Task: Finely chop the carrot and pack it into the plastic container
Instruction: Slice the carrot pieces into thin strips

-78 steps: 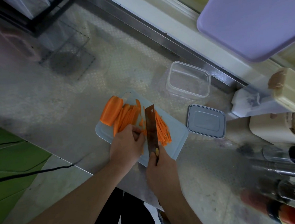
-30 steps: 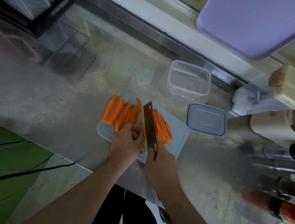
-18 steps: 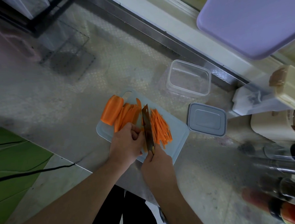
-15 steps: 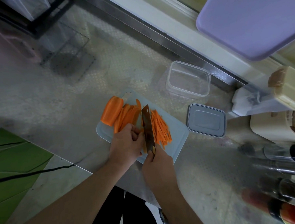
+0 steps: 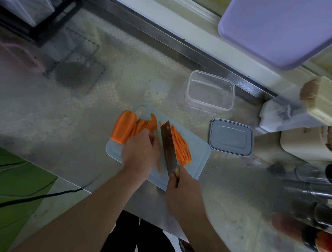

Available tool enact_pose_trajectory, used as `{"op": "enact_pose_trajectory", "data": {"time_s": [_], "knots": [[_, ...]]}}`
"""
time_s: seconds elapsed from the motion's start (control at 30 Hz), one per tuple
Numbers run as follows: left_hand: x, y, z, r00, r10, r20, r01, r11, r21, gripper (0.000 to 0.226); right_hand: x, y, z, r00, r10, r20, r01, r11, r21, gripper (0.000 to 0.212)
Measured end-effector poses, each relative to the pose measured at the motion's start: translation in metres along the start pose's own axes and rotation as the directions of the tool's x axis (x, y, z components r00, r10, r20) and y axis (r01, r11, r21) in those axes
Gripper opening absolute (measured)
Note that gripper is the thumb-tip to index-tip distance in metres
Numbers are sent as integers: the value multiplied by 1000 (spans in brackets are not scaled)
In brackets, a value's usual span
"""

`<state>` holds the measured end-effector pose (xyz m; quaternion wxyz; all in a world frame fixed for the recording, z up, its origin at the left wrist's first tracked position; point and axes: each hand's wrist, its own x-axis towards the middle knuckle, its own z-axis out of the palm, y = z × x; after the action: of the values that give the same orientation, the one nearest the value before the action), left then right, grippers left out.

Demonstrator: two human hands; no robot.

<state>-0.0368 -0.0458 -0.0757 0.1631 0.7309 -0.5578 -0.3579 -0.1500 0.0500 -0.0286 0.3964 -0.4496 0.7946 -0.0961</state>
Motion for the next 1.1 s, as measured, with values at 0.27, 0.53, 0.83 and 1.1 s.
{"op": "enact_pose_trajectory", "data": {"time_s": [0.27, 0.53, 0.83, 1.1], "knots": [[-6, 3, 5, 997, -57, 51, 59, 998, -21, 21, -2, -1, -1, 1000, -4, -11, 4, 1000, 0, 16], [-13, -1, 4, 994, -42, 99, 53, 993, -110, 10, -3, -3, -6, 1000, -2, -1, 2, 1000, 28, 25], [-14, -1, 3, 994, -37, 99, 48, 992, -114, 10, -2, -4, 0, 1000, -6, -11, 6, 999, 36, 11], [-14, -3, 4, 995, -29, 95, 40, 993, -108, 10, -1, -2, 4, 1000, -10, -9, 11, 998, 58, 17]]}}
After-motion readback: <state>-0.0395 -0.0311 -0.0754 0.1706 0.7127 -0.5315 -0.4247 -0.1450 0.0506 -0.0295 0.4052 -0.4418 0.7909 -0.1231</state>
